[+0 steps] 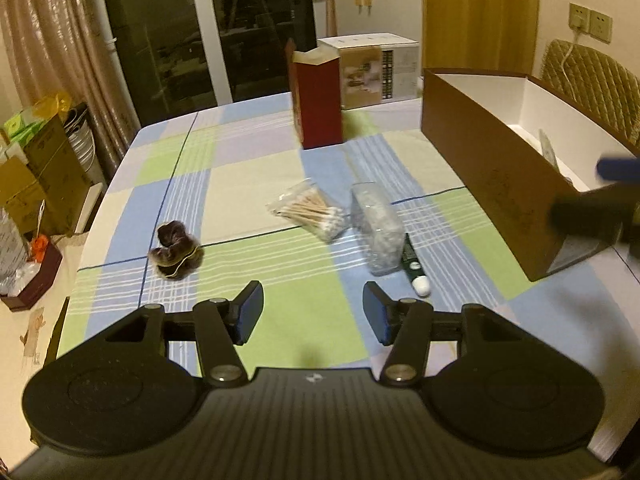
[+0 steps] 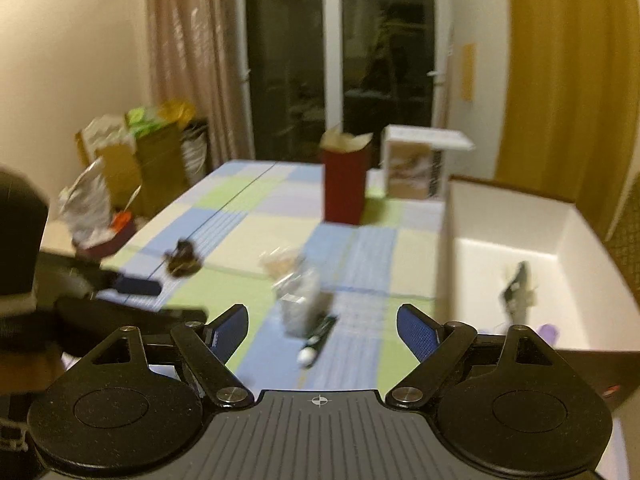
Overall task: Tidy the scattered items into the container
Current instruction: 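Move both tools back to the items left on the table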
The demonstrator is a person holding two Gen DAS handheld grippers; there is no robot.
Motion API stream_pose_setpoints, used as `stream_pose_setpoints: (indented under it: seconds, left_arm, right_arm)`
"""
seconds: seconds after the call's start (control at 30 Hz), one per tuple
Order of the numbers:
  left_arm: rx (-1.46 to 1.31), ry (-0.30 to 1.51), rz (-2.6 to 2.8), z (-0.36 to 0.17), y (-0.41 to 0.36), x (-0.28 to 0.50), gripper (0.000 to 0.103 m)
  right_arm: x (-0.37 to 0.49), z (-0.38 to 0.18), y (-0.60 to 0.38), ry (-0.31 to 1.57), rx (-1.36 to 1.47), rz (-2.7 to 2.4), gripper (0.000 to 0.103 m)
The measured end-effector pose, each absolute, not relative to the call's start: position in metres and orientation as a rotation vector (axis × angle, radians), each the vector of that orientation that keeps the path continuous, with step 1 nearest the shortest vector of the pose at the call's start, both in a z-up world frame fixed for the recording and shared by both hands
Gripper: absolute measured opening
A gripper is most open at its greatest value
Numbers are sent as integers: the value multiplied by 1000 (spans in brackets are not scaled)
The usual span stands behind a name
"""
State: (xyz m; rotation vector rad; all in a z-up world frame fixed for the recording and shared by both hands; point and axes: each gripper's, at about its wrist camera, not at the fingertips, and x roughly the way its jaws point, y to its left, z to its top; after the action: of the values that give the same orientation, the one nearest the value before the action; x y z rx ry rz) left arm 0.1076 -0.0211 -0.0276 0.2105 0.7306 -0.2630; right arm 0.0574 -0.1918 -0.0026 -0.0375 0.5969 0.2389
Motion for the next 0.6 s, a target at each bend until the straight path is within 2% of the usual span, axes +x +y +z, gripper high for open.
stream_pose_setpoints:
  seconds: [0.23,0.33,0.37,0.4,0.43,0.53,0.6]
  left_arm:
    - [153,757,-255,-35,-7,115,54]
    - [144,764,-255,-38,-4,119,65]
    - [140,766,-254,-39,-3,121,72]
    - [134,768,-253,-40,-2,123,76]
    - [125,770,-250,-42,0,124,81]
    - [101,781,-241,-45,5,131,85]
    - [93,786,-238,-48,6,135,85]
  right_arm:
    - [72,-33,-173,652,-70,244,87]
    - [83,-46,-172,674,-70,225,86]
    - [87,-51,-172,684,-67,217,82]
    - [92,-55,-172,698,-66,213,73]
    - [97,-61,-172,714,-68,206,70]
    - [112,-76,-172,735,-69,175,67]
    - [122,-85,-171,751,-73,158,57]
